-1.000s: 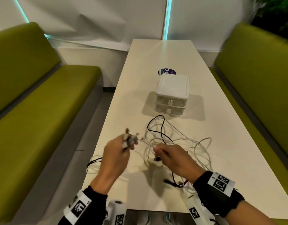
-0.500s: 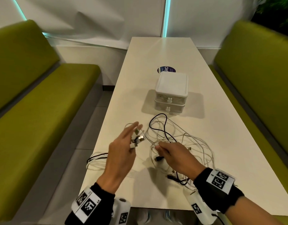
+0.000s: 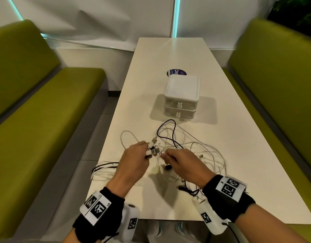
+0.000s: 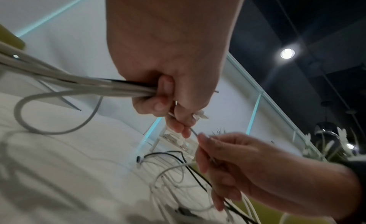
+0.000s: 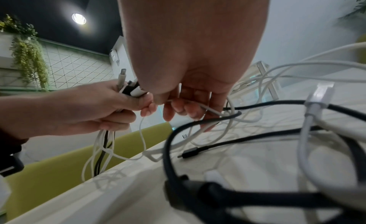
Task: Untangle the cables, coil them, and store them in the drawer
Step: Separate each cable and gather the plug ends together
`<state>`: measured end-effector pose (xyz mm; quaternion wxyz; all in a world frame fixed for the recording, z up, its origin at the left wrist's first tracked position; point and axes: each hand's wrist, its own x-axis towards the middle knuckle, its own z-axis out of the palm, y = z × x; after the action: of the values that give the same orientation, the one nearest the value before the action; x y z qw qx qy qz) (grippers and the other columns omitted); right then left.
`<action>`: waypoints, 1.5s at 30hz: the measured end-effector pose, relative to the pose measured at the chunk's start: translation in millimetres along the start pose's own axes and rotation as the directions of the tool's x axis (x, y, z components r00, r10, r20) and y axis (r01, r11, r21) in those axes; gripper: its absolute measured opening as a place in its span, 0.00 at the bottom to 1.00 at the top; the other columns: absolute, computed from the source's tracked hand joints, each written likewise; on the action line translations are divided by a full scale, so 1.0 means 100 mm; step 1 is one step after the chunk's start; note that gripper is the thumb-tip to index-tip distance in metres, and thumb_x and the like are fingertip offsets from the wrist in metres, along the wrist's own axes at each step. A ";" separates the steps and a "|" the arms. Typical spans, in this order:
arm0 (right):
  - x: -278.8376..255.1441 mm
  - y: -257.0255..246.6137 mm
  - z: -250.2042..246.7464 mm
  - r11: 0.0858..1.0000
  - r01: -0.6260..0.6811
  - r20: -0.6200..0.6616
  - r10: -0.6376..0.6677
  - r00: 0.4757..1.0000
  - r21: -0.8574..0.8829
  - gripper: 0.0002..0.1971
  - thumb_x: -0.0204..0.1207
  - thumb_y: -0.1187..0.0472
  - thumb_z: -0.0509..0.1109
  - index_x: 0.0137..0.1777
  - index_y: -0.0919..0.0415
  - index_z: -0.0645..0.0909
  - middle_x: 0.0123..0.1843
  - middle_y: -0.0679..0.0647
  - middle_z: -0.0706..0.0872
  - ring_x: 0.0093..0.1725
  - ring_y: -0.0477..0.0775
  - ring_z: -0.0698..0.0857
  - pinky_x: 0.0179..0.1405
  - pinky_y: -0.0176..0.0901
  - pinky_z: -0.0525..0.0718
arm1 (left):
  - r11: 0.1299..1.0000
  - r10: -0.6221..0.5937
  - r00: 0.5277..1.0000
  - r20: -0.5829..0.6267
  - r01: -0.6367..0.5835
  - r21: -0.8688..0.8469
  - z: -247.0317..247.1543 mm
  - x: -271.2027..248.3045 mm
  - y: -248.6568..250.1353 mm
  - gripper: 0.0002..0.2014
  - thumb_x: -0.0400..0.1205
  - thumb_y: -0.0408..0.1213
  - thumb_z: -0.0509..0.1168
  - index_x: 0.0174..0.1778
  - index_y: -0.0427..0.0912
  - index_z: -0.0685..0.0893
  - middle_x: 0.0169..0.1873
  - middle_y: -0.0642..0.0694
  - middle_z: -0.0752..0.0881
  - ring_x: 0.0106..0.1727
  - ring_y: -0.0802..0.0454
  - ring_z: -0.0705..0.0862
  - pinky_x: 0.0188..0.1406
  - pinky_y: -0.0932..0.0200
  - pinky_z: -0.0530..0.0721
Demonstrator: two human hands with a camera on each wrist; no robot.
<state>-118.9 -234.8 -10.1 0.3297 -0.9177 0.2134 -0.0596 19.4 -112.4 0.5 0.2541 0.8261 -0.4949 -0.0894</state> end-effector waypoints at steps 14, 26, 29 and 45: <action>-0.07 0.01 0.02 0.999 -0.045 0.027 0.045 0.999 -0.010 0.17 0.88 0.51 0.55 0.38 0.55 0.73 0.37 0.51 0.85 0.37 0.56 0.80 0.40 0.51 0.78 | 0.995 -0.085 0.953 -0.292 0.064 -0.078 -0.13 0.00 -0.16 0.11 0.81 0.25 0.64 0.55 0.42 0.85 0.56 0.49 0.87 0.53 0.43 0.87 0.47 0.46 0.85; 0.06 0.01 0.01 1.000 -0.012 -0.005 0.012 1.000 -0.023 0.16 0.87 0.47 0.55 0.41 0.53 0.76 0.40 0.52 0.88 0.41 0.55 0.83 0.42 0.51 0.81 | 0.989 0.138 0.984 -0.114 -0.131 0.069 0.01 0.07 -0.16 0.06 0.78 0.29 0.70 0.45 0.45 0.88 0.41 0.53 0.82 0.38 0.42 0.84 0.31 0.53 0.75; 0.06 0.04 0.00 0.999 -0.033 -0.016 0.034 0.999 0.039 0.16 0.87 0.48 0.56 0.39 0.50 0.75 0.37 0.47 0.86 0.39 0.51 0.82 0.40 0.48 0.78 | 0.995 0.099 0.973 -0.207 -0.091 0.049 -0.10 0.14 -0.21 0.03 0.79 0.30 0.70 0.41 0.41 0.87 0.37 0.51 0.80 0.35 0.41 0.81 0.30 0.51 0.76; -0.04 0.12 -0.04 0.997 -0.079 -0.001 0.079 0.997 -0.007 0.16 0.88 0.48 0.54 0.40 0.50 0.73 0.43 0.47 0.88 0.43 0.52 0.83 0.46 0.49 0.80 | 0.964 -0.242 0.915 -0.323 0.189 -0.186 -0.49 0.16 -0.52 0.05 0.83 0.39 0.68 0.46 0.43 0.88 0.45 0.48 0.90 0.46 0.44 0.87 0.45 0.40 0.86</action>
<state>-127.9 -243.4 -14.8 0.3285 -0.9097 0.2497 -0.0460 86.8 -90.3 18.0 0.3869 0.8568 -0.3407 -0.0088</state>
